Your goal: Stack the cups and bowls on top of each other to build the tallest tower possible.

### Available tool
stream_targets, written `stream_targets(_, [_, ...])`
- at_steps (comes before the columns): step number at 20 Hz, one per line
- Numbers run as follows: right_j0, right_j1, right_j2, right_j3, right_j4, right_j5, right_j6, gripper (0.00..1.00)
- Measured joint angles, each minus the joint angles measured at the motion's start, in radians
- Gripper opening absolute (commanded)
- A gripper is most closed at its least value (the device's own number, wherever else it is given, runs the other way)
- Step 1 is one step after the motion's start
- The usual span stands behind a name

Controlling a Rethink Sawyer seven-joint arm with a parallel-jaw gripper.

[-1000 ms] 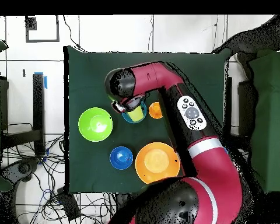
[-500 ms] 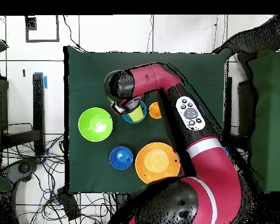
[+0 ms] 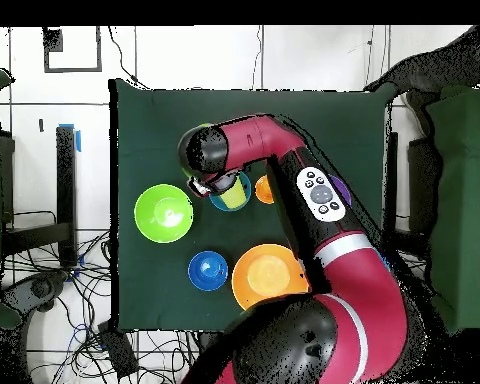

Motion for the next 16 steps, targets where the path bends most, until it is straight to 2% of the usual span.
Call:
stream_targets(7, [0.012, 0.041, 0.0, 0.0, -0.023, -0.005, 0.0, 1.0])
stream_targets(16, [0.009, 0.05, 0.0, 0.002, -0.026, -0.005, 0.0, 1.0])
